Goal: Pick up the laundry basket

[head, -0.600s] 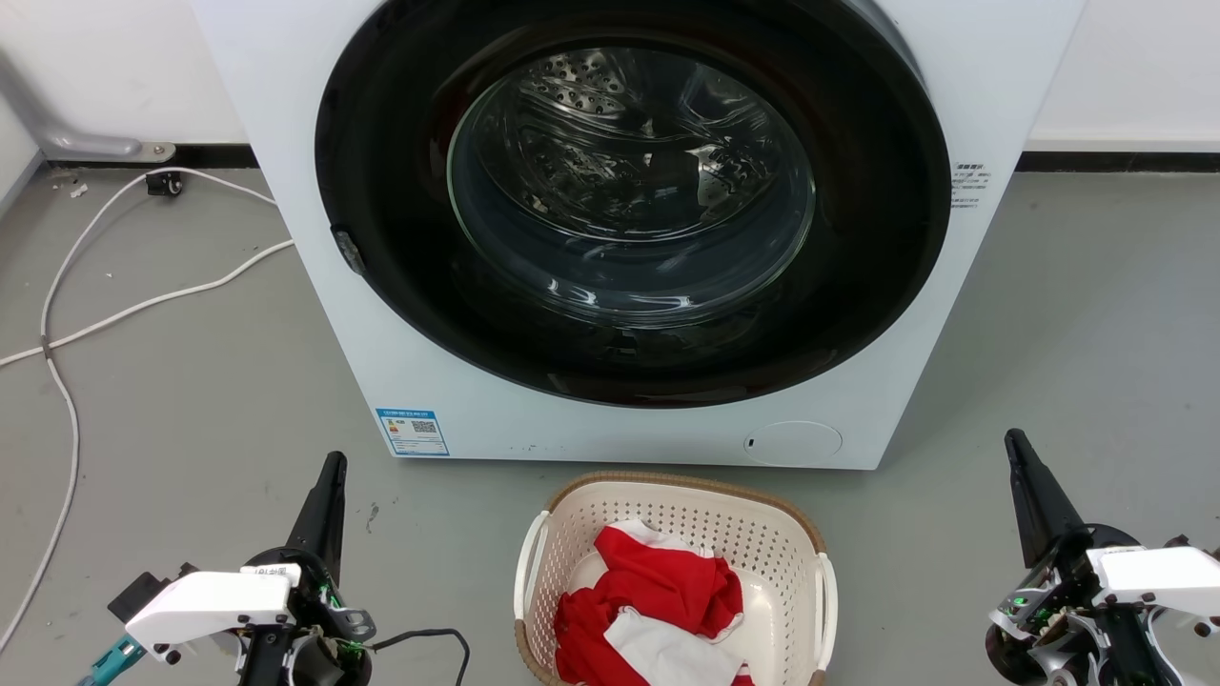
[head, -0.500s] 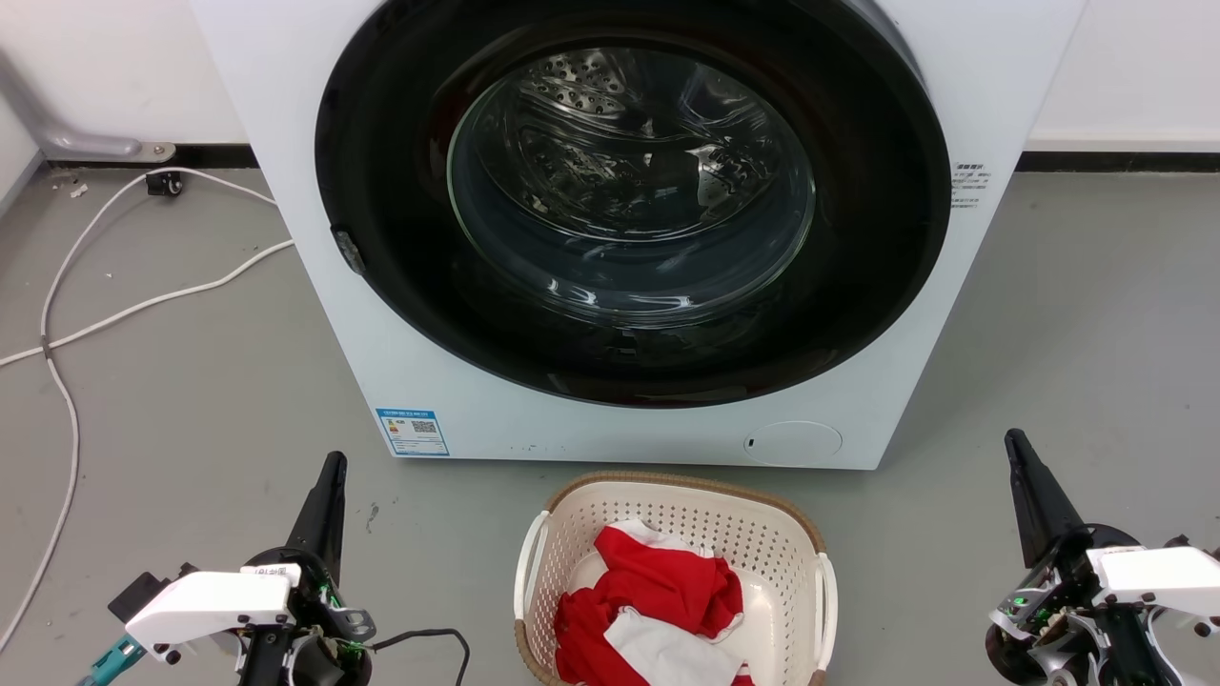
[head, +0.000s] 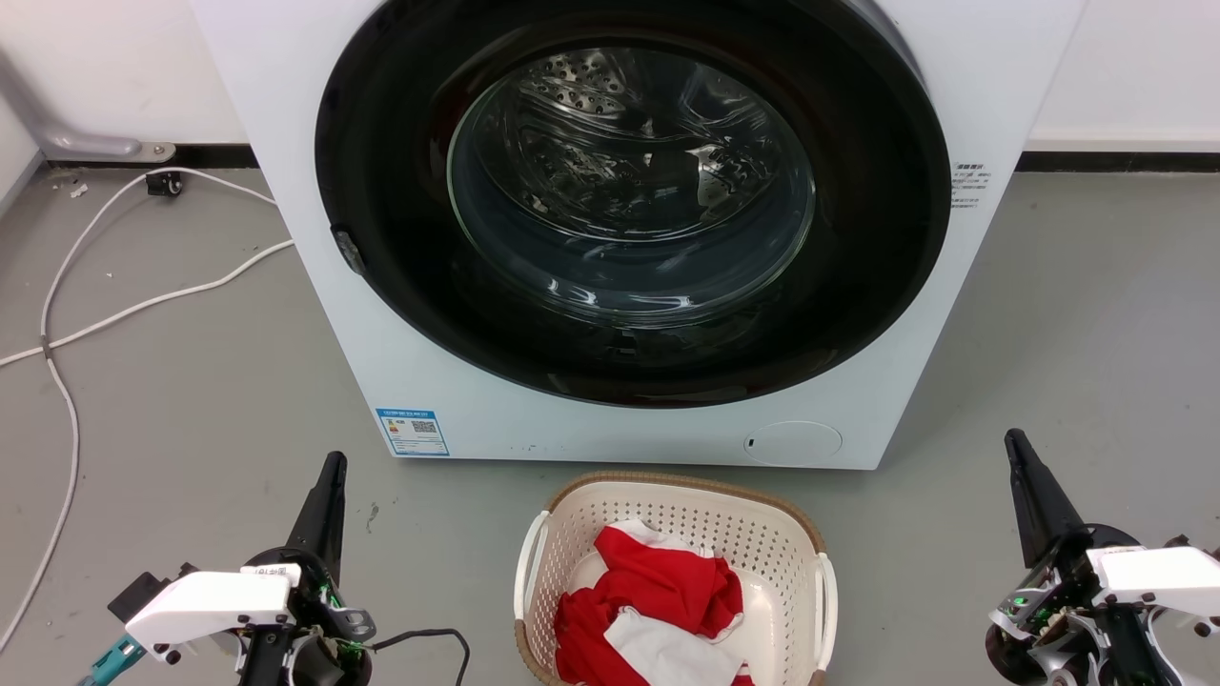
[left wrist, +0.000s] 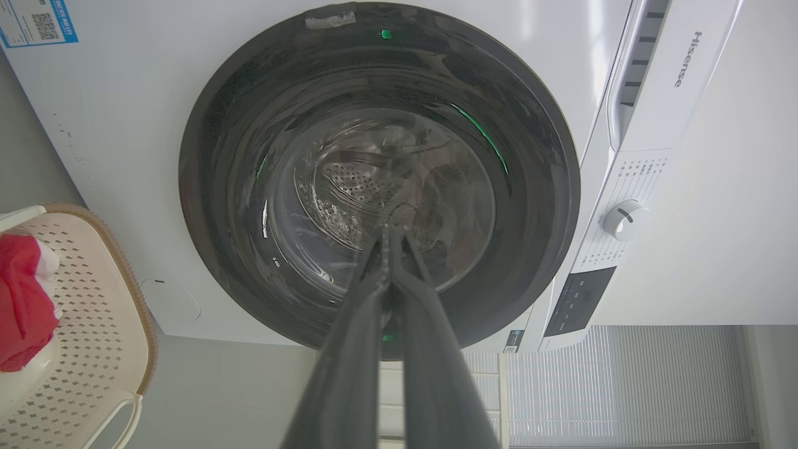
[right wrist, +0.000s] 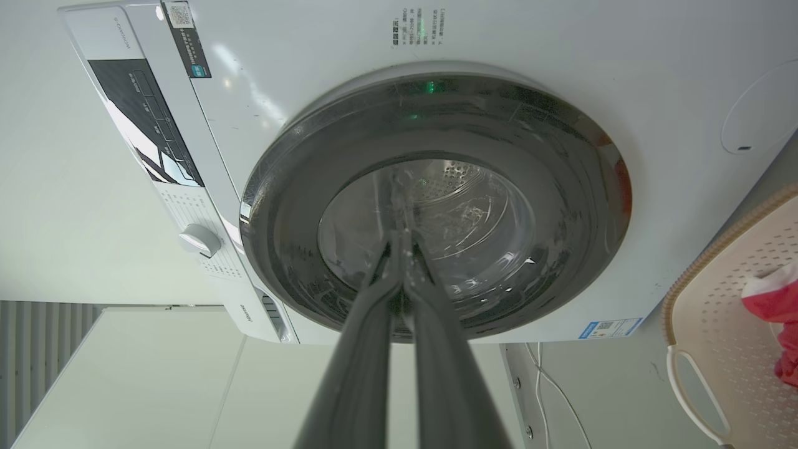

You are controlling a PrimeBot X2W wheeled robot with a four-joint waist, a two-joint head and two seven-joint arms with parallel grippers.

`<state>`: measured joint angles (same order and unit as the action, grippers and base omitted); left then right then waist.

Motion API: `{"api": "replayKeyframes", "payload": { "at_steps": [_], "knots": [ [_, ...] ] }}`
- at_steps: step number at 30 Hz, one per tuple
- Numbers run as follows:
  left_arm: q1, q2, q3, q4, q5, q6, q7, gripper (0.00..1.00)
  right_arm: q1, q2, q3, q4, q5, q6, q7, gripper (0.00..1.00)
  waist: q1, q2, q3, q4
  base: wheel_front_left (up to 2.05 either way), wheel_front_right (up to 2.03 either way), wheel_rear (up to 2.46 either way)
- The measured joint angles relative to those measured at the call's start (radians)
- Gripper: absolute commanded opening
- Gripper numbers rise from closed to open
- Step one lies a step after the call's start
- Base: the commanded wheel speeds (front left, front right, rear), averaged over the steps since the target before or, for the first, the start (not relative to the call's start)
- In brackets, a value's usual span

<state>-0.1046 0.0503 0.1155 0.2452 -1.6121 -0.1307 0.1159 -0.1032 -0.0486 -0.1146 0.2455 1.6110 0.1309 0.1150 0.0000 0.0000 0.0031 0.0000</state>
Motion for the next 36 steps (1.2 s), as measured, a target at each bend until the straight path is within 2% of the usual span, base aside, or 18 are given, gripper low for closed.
{"api": "replayKeyframes", "payload": {
  "at_steps": [14,15,24,29,36],
  "knots": [
    [0.000,0.000,0.000,0.000,0.000,0.000,0.000,0.00,0.000,0.000,0.000,0.000,0.000,0.000,0.000,0.00,0.0000,0.0000,0.000,0.000,0.00,0.00,0.00],
    [0.001,0.000,0.000,0.002,0.000,0.000,0.000,1.00,0.001,0.000,0.000,0.001,0.000,0.000,0.000,1.00,0.0000,0.0000,0.000,0.000,0.00,0.00,0.00],
    [0.038,-0.004,-0.007,0.025,0.027,0.000,-0.026,1.00,0.043,0.003,0.000,0.032,-0.038,0.000,-0.027,1.00,0.0000,0.0000,0.001,0.000,0.00,0.00,0.00],
    [0.038,-0.004,-0.003,0.001,0.115,0.005,-0.051,1.00,0.043,0.003,-0.002,0.005,-0.147,0.000,-0.050,1.00,0.0000,0.0000,0.002,0.000,0.00,0.00,0.00],
    [0.038,-0.004,-0.020,-0.053,0.271,0.044,-0.083,1.00,0.055,0.003,0.011,-0.054,-0.339,0.000,-0.081,1.00,0.0000,0.0000,0.004,0.000,0.00,0.00,0.00]
  ]
}}
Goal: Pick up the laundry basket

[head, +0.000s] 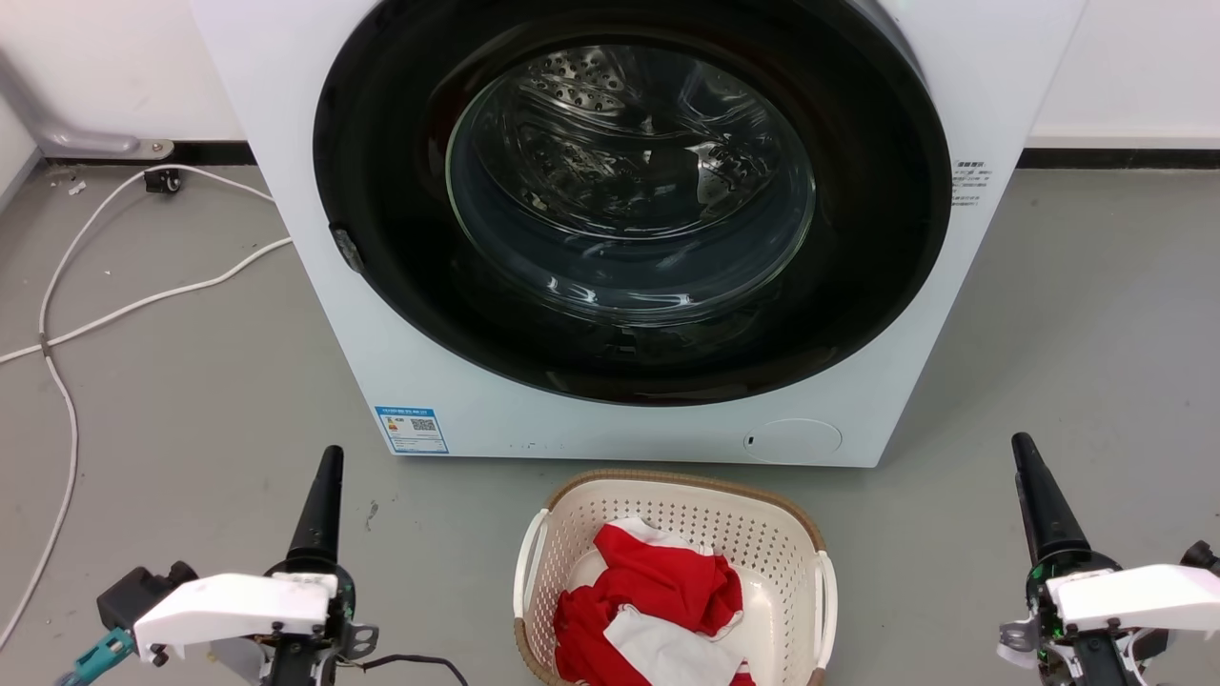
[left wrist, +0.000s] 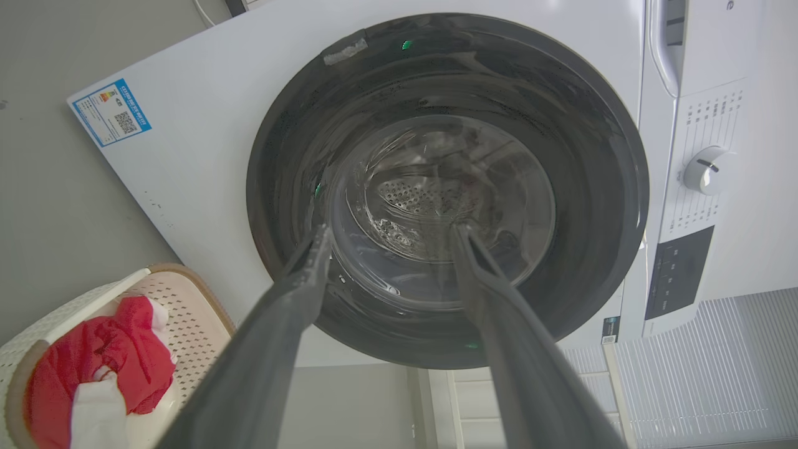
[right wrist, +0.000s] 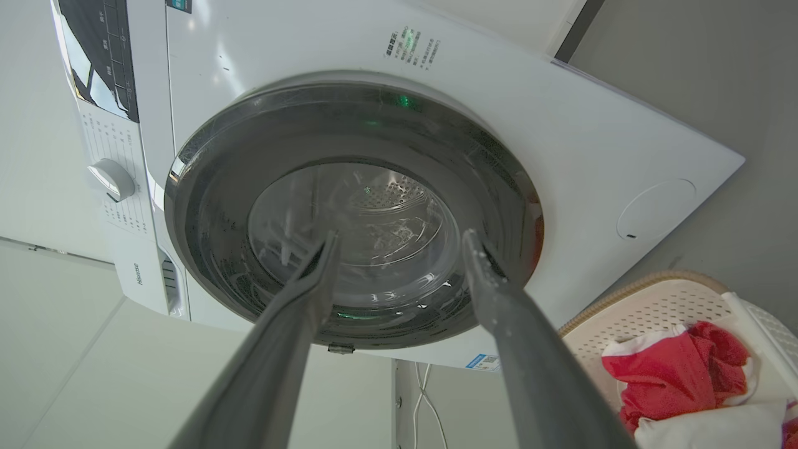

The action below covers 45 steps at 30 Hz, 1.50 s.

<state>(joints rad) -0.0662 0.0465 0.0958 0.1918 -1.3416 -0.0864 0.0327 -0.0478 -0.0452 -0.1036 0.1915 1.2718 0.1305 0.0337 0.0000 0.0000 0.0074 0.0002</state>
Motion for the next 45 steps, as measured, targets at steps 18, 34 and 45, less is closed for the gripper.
{"api": "replayKeyframes", "payload": {
  "at_steps": [18,34,45],
  "knots": [
    [0.019,0.001,-0.074,-0.084,0.351,0.078,-0.071,1.00,0.040,0.000,0.032,-0.092,-0.400,0.000,-0.072,1.00,0.0000,0.0000,0.001,0.001,0.00,0.00,0.00],
    [0.042,0.001,-0.094,-0.141,0.580,0.078,-0.124,1.00,0.072,0.000,0.051,-0.154,-0.641,0.000,-0.123,1.00,0.0000,0.0000,0.004,0.004,0.00,0.00,0.00],
    [0.061,0.001,-0.101,-0.163,0.717,0.073,-0.156,1.00,0.094,-0.001,0.056,-0.174,-0.786,0.000,-0.158,1.00,0.0000,0.0000,0.005,0.006,0.00,0.00,0.00]
  ]
}}
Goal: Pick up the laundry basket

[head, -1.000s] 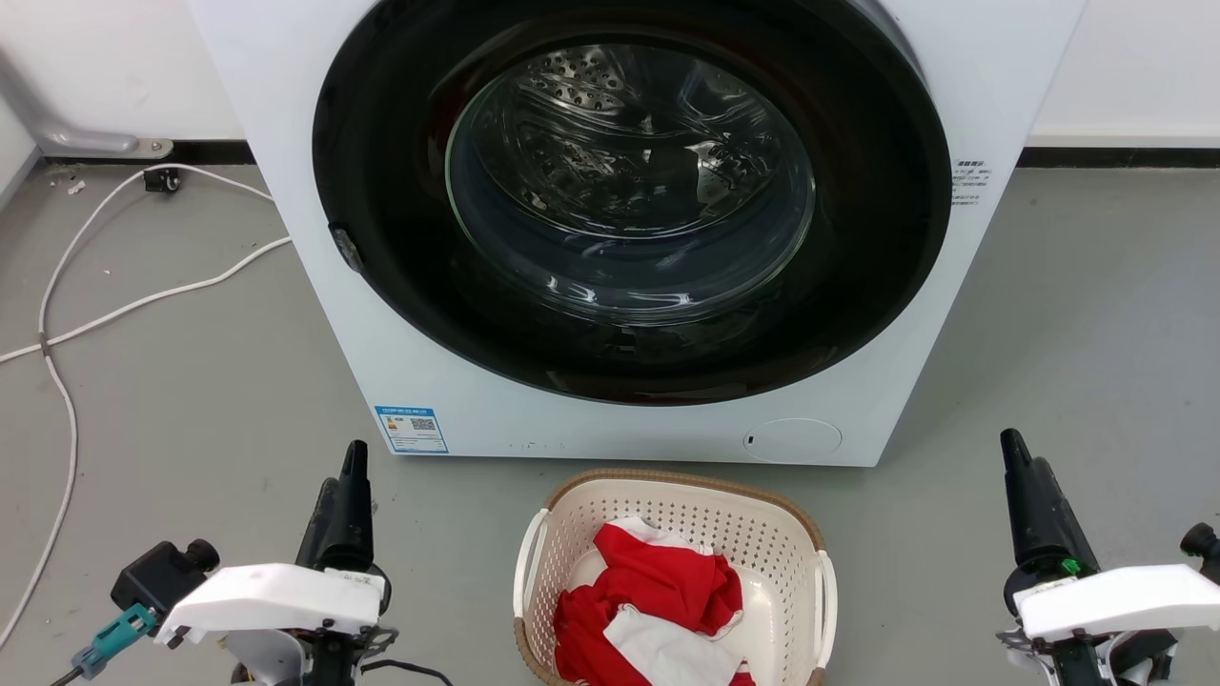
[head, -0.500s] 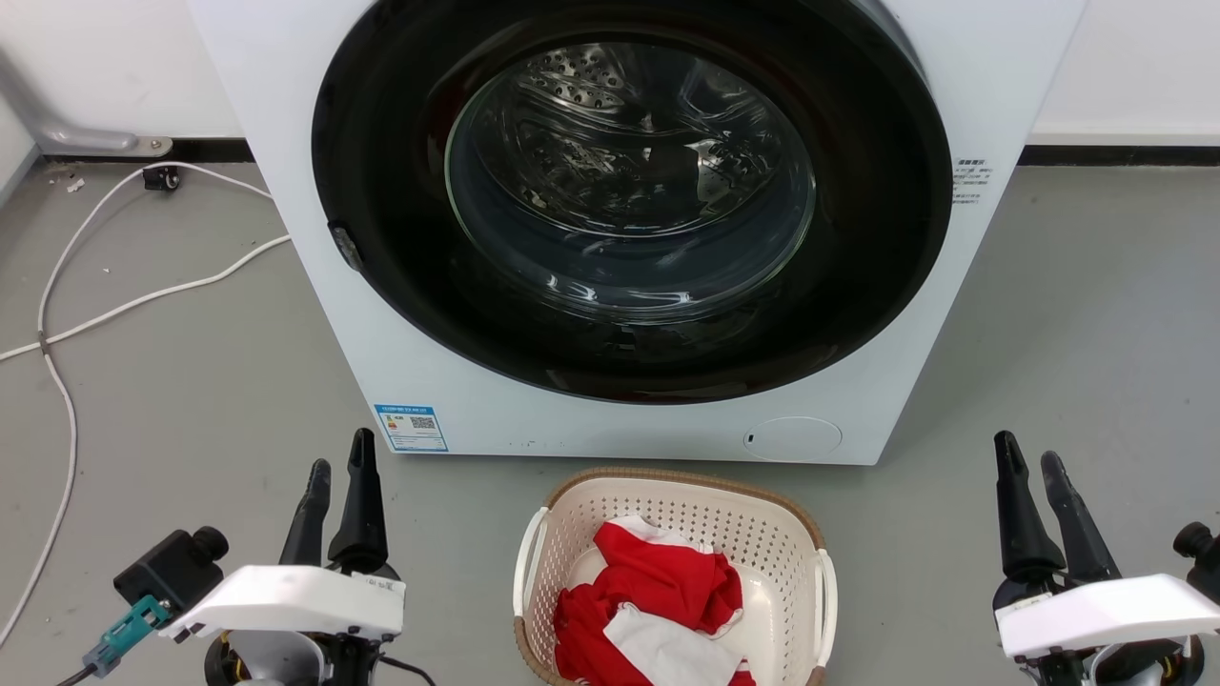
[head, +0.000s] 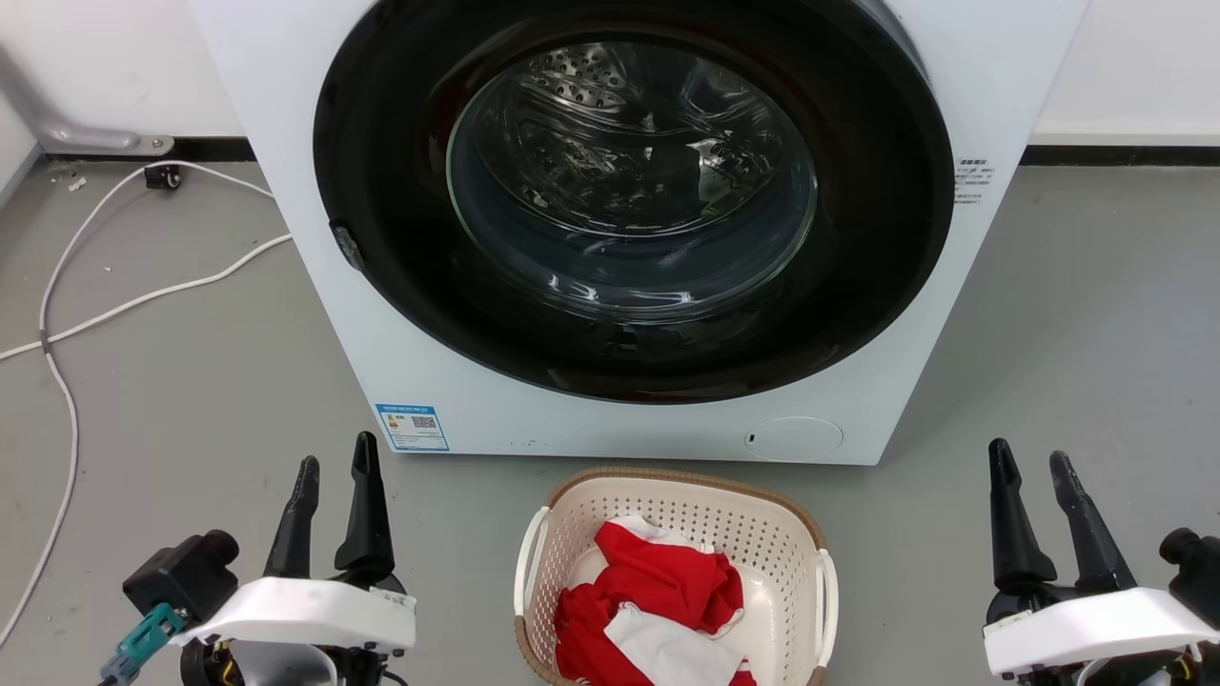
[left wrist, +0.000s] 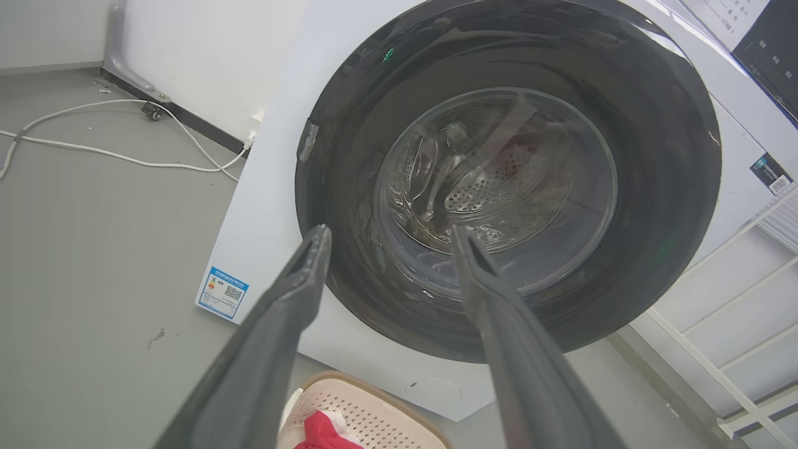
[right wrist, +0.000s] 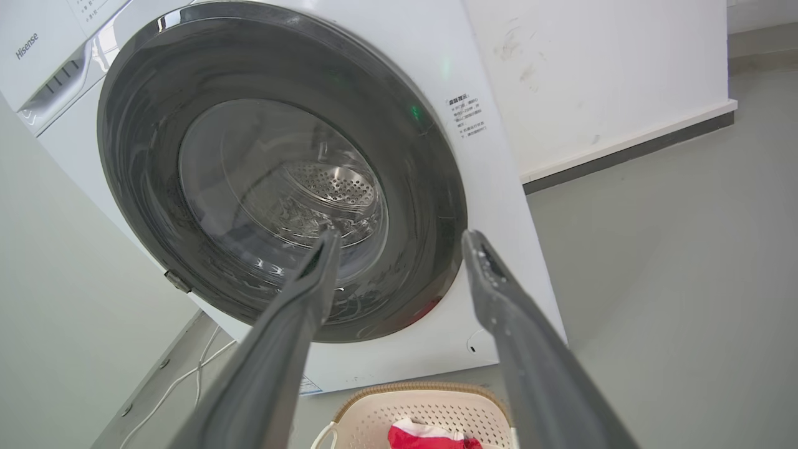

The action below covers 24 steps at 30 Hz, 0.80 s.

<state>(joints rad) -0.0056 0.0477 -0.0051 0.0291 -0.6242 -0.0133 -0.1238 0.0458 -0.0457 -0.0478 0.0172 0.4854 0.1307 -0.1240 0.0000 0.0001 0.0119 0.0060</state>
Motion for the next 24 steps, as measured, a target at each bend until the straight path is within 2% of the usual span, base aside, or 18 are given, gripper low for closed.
{"api": "replayKeyframes", "payload": {
  "at_steps": [24],
  "knots": [
    [0.040,0.000,-0.013,-0.013,0.249,0.005,-0.061,1.00,0.047,-0.001,0.004,-0.028,-0.273,0.000,-0.061,1.00,0.0000,0.0000,-0.005,0.002,0.00,0.00,0.00]
  ]
}}
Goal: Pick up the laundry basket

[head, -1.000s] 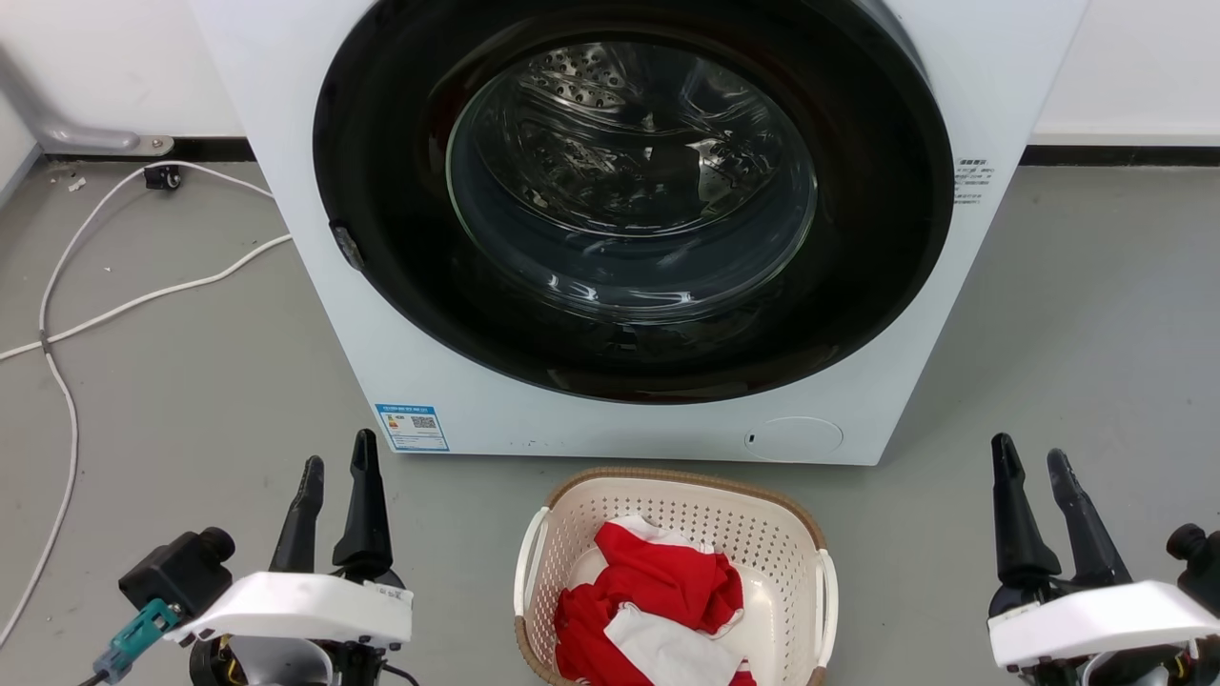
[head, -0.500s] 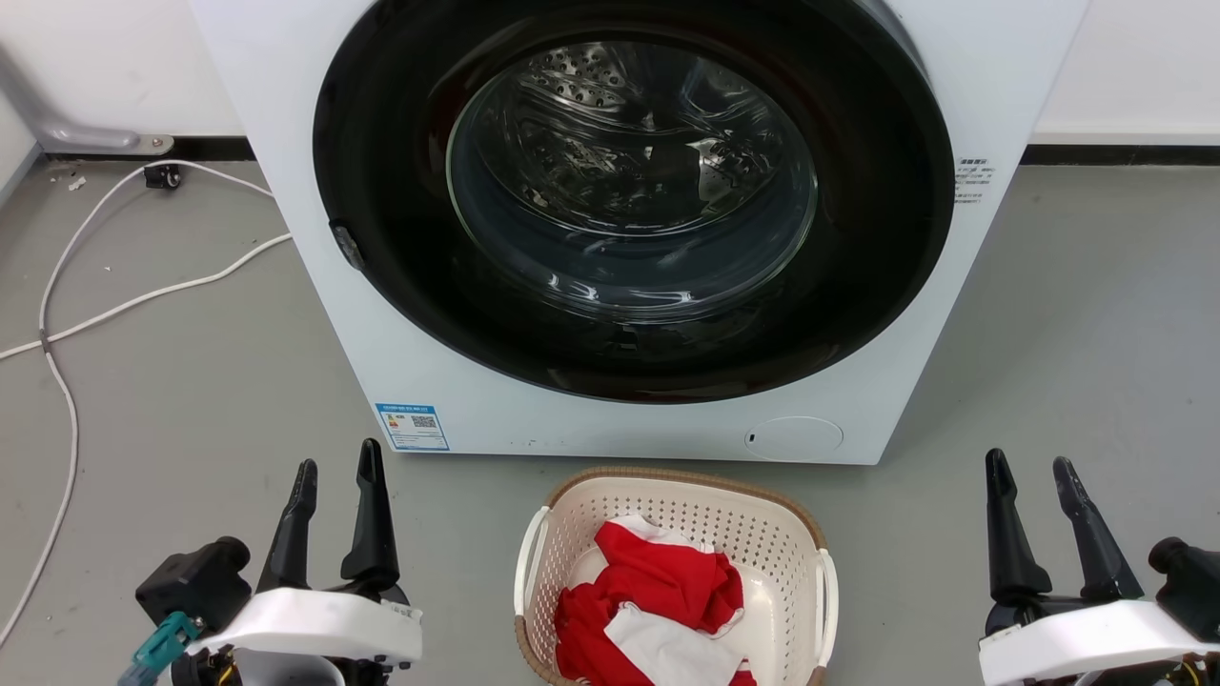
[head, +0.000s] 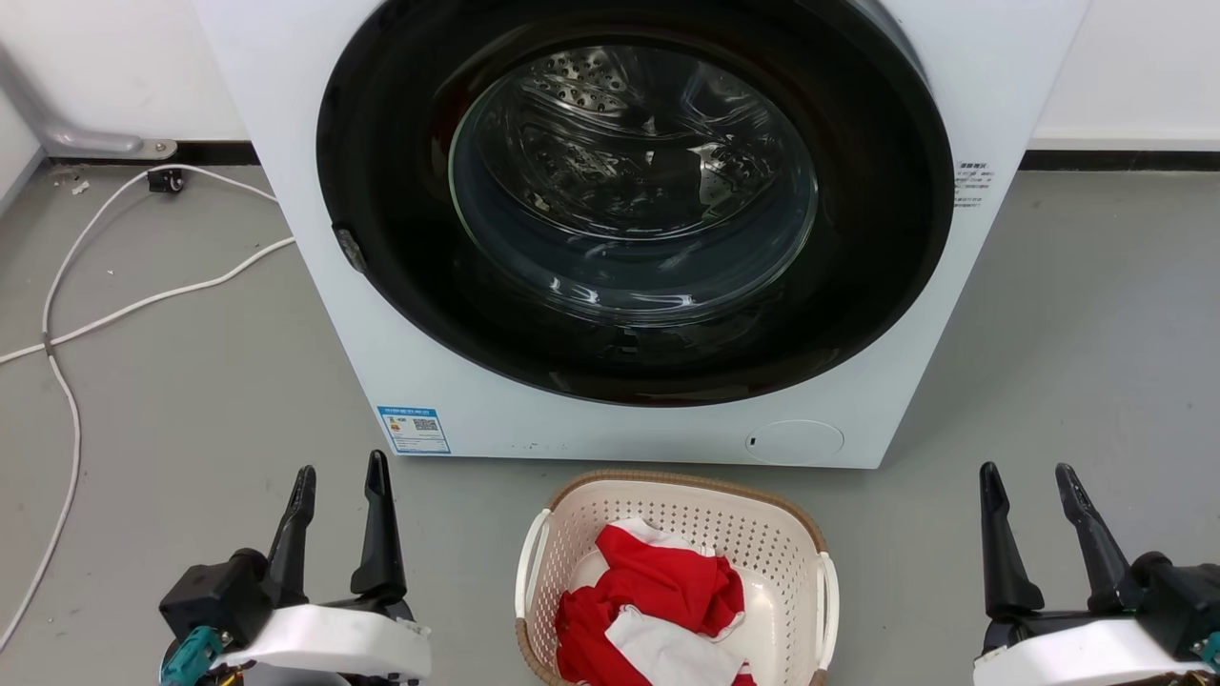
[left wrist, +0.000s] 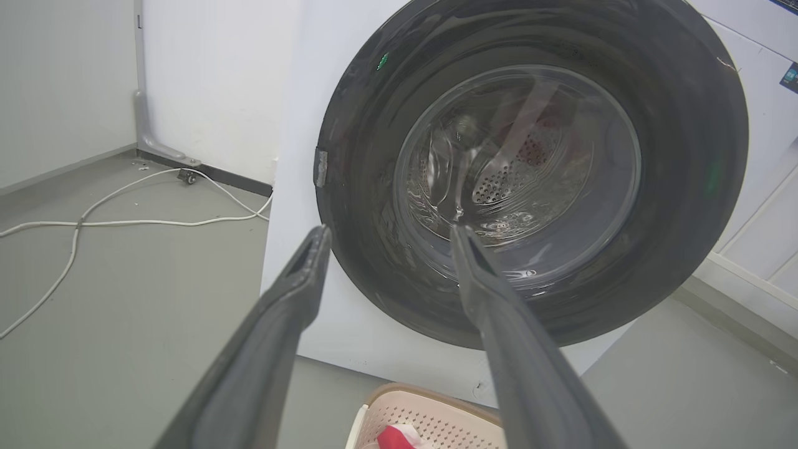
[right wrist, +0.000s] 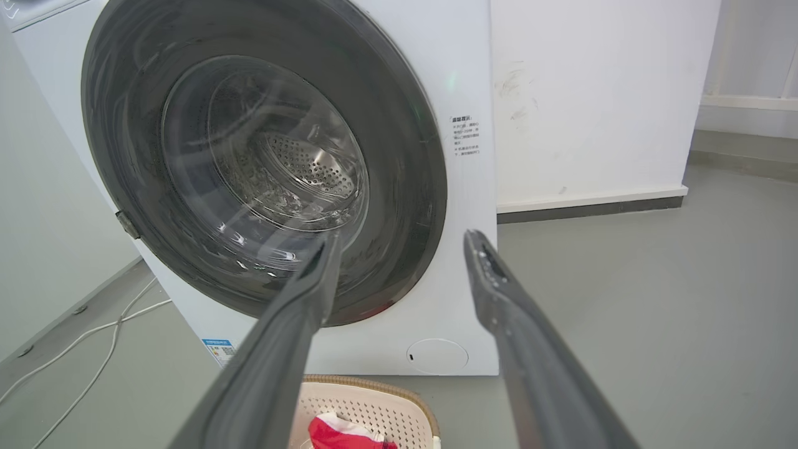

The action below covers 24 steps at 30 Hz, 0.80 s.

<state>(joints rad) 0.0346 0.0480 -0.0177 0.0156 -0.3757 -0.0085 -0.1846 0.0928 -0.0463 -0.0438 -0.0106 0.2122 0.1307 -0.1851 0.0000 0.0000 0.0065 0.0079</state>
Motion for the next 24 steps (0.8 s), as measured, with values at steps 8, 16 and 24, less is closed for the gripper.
{"api": "replayKeyframes", "payload": {
  "at_steps": [8,16,24],
  "knots": [
    [0.006,0.000,-0.004,-0.002,0.069,0.001,-0.017,1.00,0.012,0.000,0.000,-0.012,-0.074,0.000,-0.017,1.00,0.0000,0.0000,0.001,0.003,0.00,0.00,0.00],
    [0.018,0.000,-0.008,-0.002,0.137,0.010,-0.033,1.00,0.023,-0.001,-0.003,-0.018,-0.142,0.000,-0.034,1.00,0.0000,0.0000,0.001,0.004,0.00,0.00,0.00],
    [0.024,0.001,-0.012,-0.001,0.200,0.021,-0.049,1.00,0.032,-0.001,-0.009,-0.018,-0.202,0.000,-0.048,1.00,0.0000,0.0000,0.000,0.003,0.00,0.00,0.00]
  ]
}}
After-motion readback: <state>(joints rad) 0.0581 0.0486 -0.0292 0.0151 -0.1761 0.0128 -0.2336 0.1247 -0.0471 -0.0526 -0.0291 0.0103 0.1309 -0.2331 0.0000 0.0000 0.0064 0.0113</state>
